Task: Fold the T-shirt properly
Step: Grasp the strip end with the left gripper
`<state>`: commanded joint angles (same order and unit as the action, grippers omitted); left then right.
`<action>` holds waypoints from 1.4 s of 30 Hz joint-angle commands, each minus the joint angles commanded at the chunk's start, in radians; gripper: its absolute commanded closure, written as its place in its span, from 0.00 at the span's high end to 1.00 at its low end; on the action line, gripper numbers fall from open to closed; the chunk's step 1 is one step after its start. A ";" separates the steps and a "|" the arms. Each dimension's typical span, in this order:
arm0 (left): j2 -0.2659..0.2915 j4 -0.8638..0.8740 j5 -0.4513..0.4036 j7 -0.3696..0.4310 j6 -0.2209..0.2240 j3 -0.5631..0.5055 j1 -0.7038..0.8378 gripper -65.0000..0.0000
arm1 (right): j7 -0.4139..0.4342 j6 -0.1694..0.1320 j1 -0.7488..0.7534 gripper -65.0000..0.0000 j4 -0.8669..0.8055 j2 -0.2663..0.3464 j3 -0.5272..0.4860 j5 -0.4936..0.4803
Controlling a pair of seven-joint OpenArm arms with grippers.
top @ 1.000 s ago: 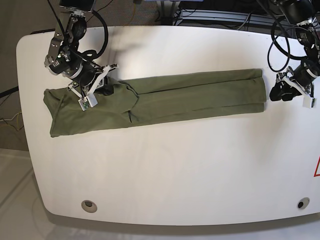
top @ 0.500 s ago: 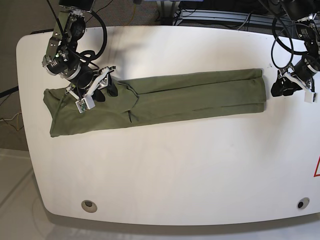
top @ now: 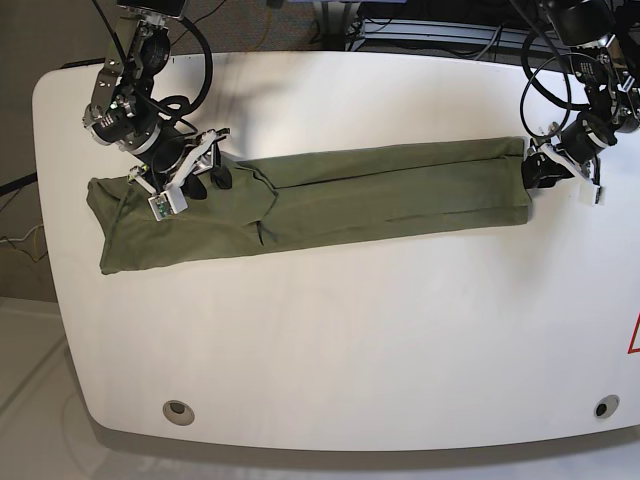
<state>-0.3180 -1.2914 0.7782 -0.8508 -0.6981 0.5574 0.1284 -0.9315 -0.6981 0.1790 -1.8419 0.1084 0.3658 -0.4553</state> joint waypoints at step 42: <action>0.016 0.031 0.027 -0.036 0.000 -0.077 -0.008 0.00 | 0.004 0.000 -0.001 0.41 0.005 0.000 0.001 -0.003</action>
<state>-0.3021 -1.2599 0.8054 -0.8864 -0.6981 0.4806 0.1208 -0.9280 -0.6981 0.1776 -1.8370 0.1083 0.3665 -0.4587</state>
